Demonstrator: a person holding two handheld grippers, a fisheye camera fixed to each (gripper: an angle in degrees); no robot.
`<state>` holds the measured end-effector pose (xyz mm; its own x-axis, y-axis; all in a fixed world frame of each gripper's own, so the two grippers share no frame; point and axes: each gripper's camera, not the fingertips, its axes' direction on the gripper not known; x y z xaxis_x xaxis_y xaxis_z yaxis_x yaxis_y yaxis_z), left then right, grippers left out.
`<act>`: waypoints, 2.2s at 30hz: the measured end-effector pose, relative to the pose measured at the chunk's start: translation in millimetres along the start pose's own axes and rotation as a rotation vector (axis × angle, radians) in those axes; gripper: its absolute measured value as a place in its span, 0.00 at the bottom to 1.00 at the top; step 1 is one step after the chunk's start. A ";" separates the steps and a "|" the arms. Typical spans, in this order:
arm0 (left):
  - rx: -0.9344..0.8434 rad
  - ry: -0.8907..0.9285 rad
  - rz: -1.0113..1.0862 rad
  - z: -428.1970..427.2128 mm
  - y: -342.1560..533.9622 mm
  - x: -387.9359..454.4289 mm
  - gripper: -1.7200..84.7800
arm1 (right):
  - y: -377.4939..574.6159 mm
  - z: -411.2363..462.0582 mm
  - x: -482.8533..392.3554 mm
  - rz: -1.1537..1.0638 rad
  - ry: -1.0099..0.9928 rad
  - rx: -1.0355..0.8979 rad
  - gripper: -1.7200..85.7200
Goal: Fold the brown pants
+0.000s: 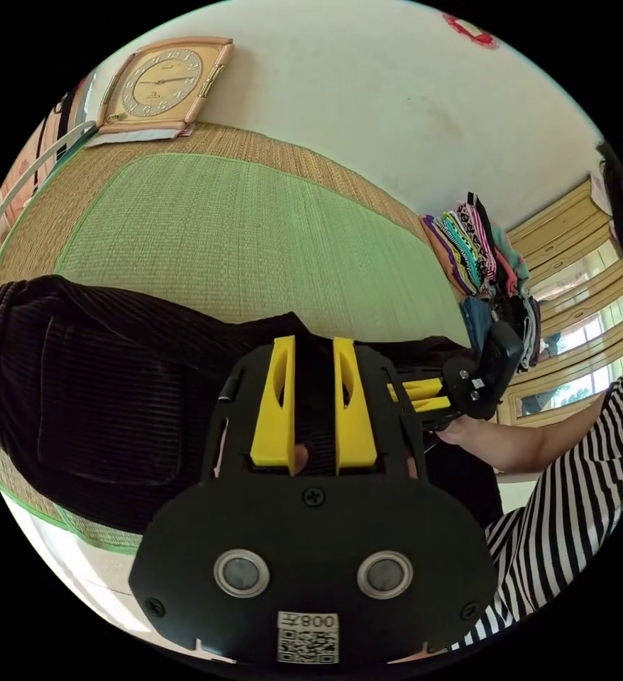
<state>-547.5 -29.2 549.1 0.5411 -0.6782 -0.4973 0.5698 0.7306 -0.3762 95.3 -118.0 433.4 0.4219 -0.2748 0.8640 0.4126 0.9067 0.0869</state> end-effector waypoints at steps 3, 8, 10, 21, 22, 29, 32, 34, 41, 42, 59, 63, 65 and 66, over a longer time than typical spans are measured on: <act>-0.076 -0.064 0.010 4.9 -12.3 -0.3 0.10 | -5.8 4.0 -0.1 -0.004 0.012 -0.012 0.07; -0.066 -0.107 -0.019 -18.1 -10.1 -2.8 0.03 | -17.3 -16.1 12.1 0.040 -0.018 0.020 0.09; -0.055 -0.093 -0.022 -26.9 -7.1 -4.2 0.03 | -25.0 -33.1 23.5 0.075 -0.002 0.083 0.09; -0.019 -0.050 -0.029 -61.2 1.0 -8.0 0.02 | -117.2 29.9 69.4 -0.074 0.035 -0.149 0.13; -0.009 -0.047 -0.025 -64.9 2.6 -8.7 0.02 | -122.0 32.6 70.8 -0.082 0.019 -0.152 0.13; 0.071 -0.017 -0.067 -86.0 14.6 -20.9 0.02 | -141.2 32.9 80.0 -0.074 -0.084 -0.145 0.06; 0.092 -0.020 -0.064 -92.4 13.9 -21.7 0.03 | -148.1 7.6 78.5 -0.069 -0.091 -0.043 0.04; 0.119 -0.007 -0.042 -97.7 9.7 -19.6 0.03 | -153.4 -7.2 78.3 -0.070 -0.079 0.003 0.03; 0.157 0.005 0.107 -92.7 -45.2 -11.9 0.10 | -168.6 -26.9 84.6 -0.043 0.018 0.003 0.03; 0.146 -0.008 0.124 -88.5 -51.0 -10.3 0.10 | -169.5 -27.4 85.7 -0.038 0.030 -0.001 0.03; 0.030 -0.033 0.175 -2.1 -99.0 -20.6 0.07 | -89.2 -64.4 87.1 0.127 0.143 -0.025 0.11; -0.015 -0.046 0.186 21.4 -102.0 -19.1 0.09 | -73.6 -56.4 78.0 0.143 0.161 -0.076 0.11; -0.058 -0.084 0.182 42.5 -106.8 -21.1 0.07 | -72.2 -42.3 79.3 0.161 0.181 -0.153 0.09; -0.059 -0.090 0.179 45.8 -108.0 -21.6 0.07 | -72.0 -41.8 79.0 0.166 0.189 -0.157 0.08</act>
<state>-592.3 -97.1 636.3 0.6853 -0.5393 -0.4893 0.4235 0.8418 -0.3346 132.6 -218.4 474.7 0.6311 -0.1948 0.7508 0.4390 0.8877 -0.1386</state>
